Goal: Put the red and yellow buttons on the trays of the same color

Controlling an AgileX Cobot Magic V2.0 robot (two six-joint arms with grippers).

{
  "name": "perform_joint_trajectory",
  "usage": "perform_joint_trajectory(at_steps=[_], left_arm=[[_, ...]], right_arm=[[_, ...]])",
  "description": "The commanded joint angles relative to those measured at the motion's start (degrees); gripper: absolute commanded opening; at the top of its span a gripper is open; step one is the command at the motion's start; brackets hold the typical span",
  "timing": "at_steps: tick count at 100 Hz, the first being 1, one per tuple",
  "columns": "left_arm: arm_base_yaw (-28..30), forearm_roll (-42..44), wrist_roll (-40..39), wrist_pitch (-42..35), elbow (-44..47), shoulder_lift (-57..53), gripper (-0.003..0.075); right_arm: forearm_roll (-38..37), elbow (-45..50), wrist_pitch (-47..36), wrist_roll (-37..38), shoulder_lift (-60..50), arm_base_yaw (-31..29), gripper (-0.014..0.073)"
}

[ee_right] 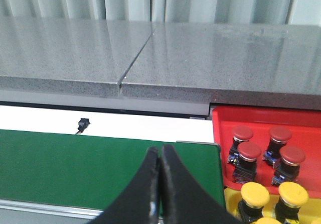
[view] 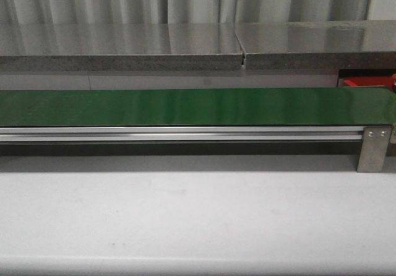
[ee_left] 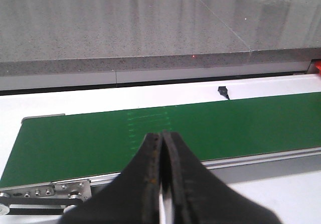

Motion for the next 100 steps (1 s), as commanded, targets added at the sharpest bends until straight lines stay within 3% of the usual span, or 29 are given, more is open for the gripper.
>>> perform_joint_trajectory(at_steps=[1, 22, 29, 37, 49, 55, 65, 77, 100], left_arm=[[-0.41, -1.55, -0.14, -3.87, -1.46, 0.28, -0.0020], [-0.41, -1.55, -0.14, -3.87, -1.46, 0.28, -0.0020], [-0.41, -1.55, -0.14, -3.87, -1.46, 0.28, -0.0020], [-0.41, -1.55, -0.14, -3.87, -1.46, 0.28, -0.0020], [-0.41, -1.55, -0.14, -3.87, -1.46, 0.28, -0.0020], [-0.41, -1.55, -0.14, -3.87, -1.46, 0.28, -0.0020], [-0.41, -1.55, -0.14, -3.87, -1.46, 0.28, -0.0020], [-0.41, -1.55, -0.14, -3.87, -1.46, 0.28, -0.0020], [-0.41, -1.55, -0.14, -3.87, -1.46, 0.28, -0.0020]], right_arm=[[0.07, 0.50, -1.88, -0.66, -3.01, 0.02, -0.0074], [0.15, 6.53, -1.49, -0.60, -9.58, 0.02, -0.0074], [-3.88, 8.40, -1.02, 2.00, -11.30, 0.02, -0.0074], [-18.37, 9.80, 0.66, 12.58, -13.18, 0.02, -0.0074], [-43.89, 10.78, 1.43, 38.69, -16.30, 0.02, -0.0074], [-55.52, 11.71, -1.01, 49.24, -17.68, 0.02, -0.0074], [-66.26, 15.58, -9.97, 61.23, -19.69, 0.02, -0.0074], [-68.73, 20.52, -17.69, 63.98, -21.23, 0.02, -0.0074], [-68.82, 23.60, -11.68, 63.92, -27.57, -0.09, -0.0074]])
